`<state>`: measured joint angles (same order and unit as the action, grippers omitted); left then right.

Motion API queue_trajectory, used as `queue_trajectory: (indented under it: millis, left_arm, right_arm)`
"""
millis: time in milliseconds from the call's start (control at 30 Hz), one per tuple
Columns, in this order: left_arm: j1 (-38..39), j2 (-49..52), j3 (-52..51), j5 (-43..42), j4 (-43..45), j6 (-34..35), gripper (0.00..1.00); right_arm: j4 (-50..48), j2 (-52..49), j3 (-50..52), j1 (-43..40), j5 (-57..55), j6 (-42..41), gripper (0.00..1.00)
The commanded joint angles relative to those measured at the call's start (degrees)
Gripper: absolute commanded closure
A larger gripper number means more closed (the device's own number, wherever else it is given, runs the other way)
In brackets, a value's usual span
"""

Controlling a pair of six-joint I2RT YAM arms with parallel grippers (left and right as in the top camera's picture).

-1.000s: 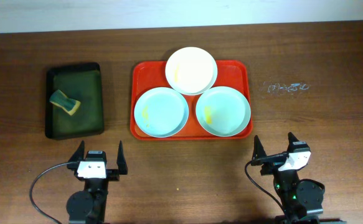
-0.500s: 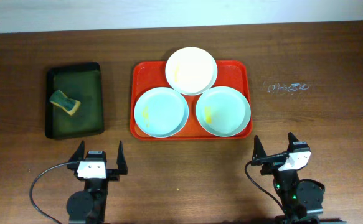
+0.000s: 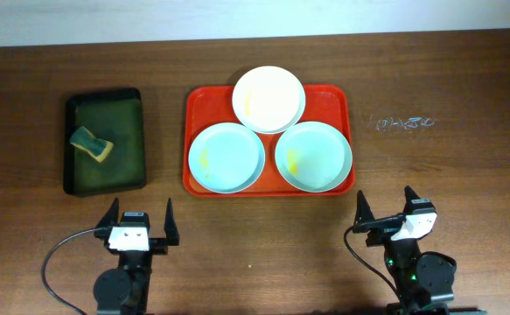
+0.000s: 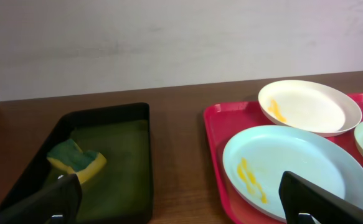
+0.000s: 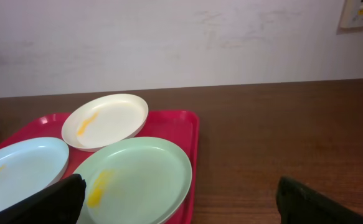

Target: Clean dirty plates on tray and stack at the side

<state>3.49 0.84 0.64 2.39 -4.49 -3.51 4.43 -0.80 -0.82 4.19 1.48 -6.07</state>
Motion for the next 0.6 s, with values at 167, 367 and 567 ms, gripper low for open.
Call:
queue_trajectory:
  millis: [167, 367, 567]
  left_arm:
    - [0.2, -0.5, -0.1, -29.4, 1.7, 13.0, 0.01]
    - [0.2, -0.5, -0.1, -52.2, 15.2, 17.9, 0.01]
    - [0.1, 4.1, 12.3, -31.1, 22.2, 10.6, 0.01]
  right_arm:
    - [0.1, 0.5, 0.5, 0.3, -0.5, -0.4, 0.02]
    - [0.1, 0.5, 0.5, 0.3, -0.5, -0.4, 0.02]
    - [0.1, 0.5, 0.5, 0.3, -0.5, -0.4, 0.02]
